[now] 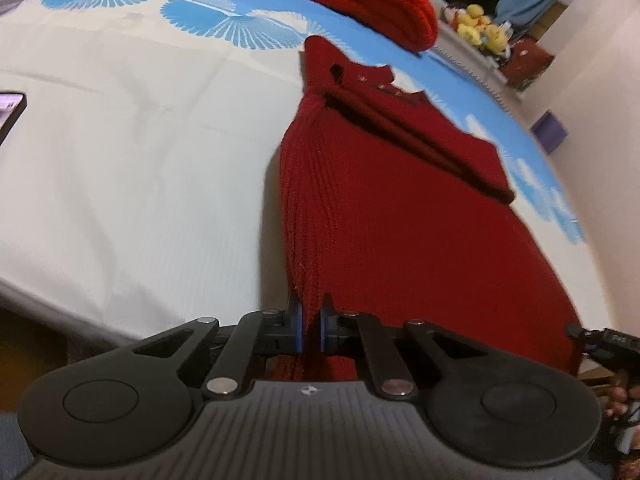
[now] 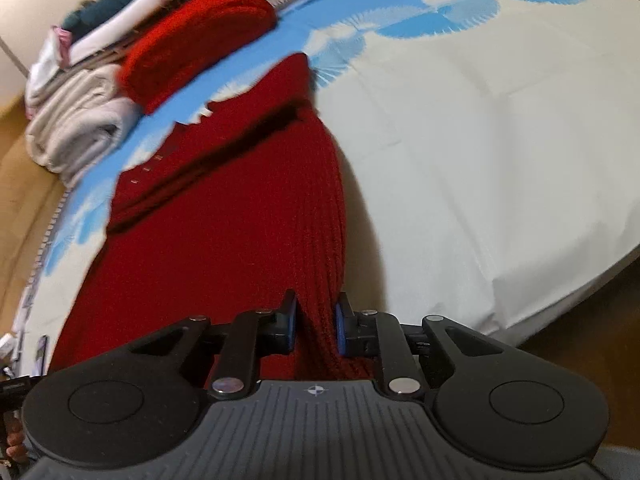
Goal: Fold small clothes
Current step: 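Grasp the sweater hem with both grippers and lift it toward the collar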
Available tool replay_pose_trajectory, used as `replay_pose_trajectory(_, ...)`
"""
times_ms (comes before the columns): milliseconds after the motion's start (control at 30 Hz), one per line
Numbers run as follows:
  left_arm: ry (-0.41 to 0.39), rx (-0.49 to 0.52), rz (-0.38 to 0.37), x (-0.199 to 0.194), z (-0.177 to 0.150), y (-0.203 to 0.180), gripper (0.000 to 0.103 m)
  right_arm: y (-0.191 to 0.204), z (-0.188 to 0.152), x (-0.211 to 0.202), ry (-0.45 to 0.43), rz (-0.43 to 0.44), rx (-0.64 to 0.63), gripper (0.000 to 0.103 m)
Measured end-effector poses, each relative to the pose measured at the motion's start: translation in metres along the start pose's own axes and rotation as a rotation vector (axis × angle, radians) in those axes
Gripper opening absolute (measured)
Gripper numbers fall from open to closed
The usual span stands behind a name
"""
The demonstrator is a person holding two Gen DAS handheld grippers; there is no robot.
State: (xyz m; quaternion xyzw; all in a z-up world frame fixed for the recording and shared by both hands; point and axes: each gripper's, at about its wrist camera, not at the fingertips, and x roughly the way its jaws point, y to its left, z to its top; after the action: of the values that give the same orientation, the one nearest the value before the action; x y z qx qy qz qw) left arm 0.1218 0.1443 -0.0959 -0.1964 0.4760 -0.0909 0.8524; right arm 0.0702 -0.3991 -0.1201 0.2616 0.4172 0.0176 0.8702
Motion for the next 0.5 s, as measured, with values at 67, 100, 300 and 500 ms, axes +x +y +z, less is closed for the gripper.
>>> replay_pose_trajectory(67,0.005,0.0,-0.026,-0.015,-0.009,-0.001,0.007,0.0,-0.007,-0.014,0.008,0.007,0.013,0.019)
replay_pose_trajectory(100,0.008,-0.003,-0.046,-0.023,-0.014,0.0,0.007,-0.002,-0.01,-0.022,0.012,0.016,0.031,0.019)
replay_pose_trajectory(300,0.024,-0.108,-0.177,-0.054,-0.016,0.003,0.007,-0.01,-0.01,-0.058,0.001,0.1,0.146,0.019)
replay_pose_trajectory(500,0.004,-0.167,-0.255,-0.024,0.082,-0.019,0.007,0.01,0.074,-0.024,-0.03,0.169,0.25,0.018)
